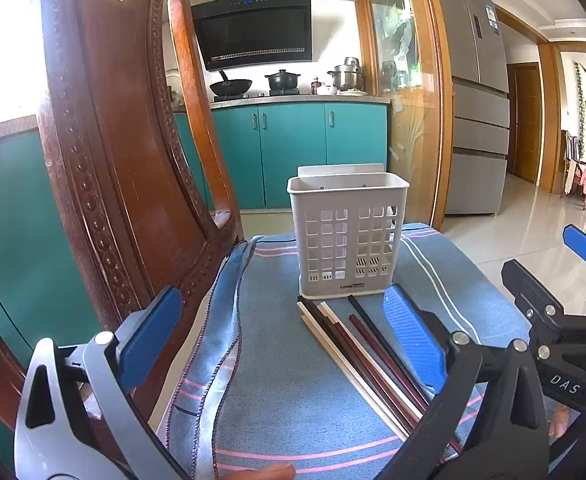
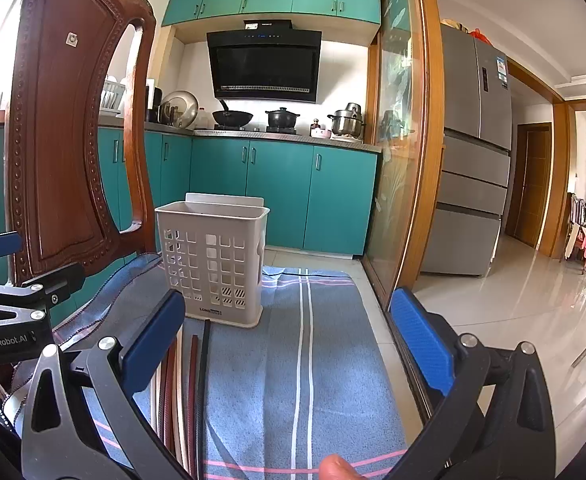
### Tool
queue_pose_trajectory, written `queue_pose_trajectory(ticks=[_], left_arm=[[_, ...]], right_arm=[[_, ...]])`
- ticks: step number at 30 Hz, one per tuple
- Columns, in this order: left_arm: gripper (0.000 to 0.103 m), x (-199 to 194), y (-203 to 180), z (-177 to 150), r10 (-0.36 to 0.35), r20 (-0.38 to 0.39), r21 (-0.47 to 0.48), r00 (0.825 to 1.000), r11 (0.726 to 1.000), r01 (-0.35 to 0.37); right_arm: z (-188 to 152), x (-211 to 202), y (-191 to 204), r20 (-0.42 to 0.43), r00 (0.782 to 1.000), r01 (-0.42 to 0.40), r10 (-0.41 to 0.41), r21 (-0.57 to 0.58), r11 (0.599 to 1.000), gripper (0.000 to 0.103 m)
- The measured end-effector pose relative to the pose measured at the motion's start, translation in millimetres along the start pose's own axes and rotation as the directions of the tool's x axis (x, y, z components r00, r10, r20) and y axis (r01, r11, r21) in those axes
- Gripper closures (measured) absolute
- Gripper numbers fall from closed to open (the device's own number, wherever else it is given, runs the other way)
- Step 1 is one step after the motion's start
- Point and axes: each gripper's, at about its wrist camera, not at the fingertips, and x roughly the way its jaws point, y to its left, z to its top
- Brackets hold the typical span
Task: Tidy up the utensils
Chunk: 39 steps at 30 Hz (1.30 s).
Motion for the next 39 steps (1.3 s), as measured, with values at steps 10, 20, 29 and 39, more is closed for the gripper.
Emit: queue_pose_trajectory(ticks=[10, 20, 29, 39], left_arm=[[0.003, -0.3, 0.2, 0.0, 0.000, 0.001, -0.001, 1.000, 1.000, 0.000], [0.003, -0.5, -0.3, 0.0, 0.001, 0.002, 0.000, 1.000, 1.000, -0.001], [0.003, -0.4, -1.1, 0.2, 0.001, 0.003, 0.000, 1.000, 1.000, -0.001], [0.003, -0.8, -0.8, -0.2, 0.001, 0.005, 0.001, 1.000, 1.000, -0.001]], right_arm=[[0.1, 1.2, 0.1, -0.001, 1.000, 0.000, 0.000, 0.000, 1.000, 0.003], [0.0, 1.1, 0.9, -0.002, 1.000, -0.001, 0.001, -0.004, 1.000, 0.003], [0.0, 1.5, 1.7, -0.003, 1.000, 0.000, 0.000, -0.006, 1.000, 0.003], [-0.1, 1.5, 1.9, -0.002, 1.000, 0.000, 0.000, -0.006, 1.000, 0.003]])
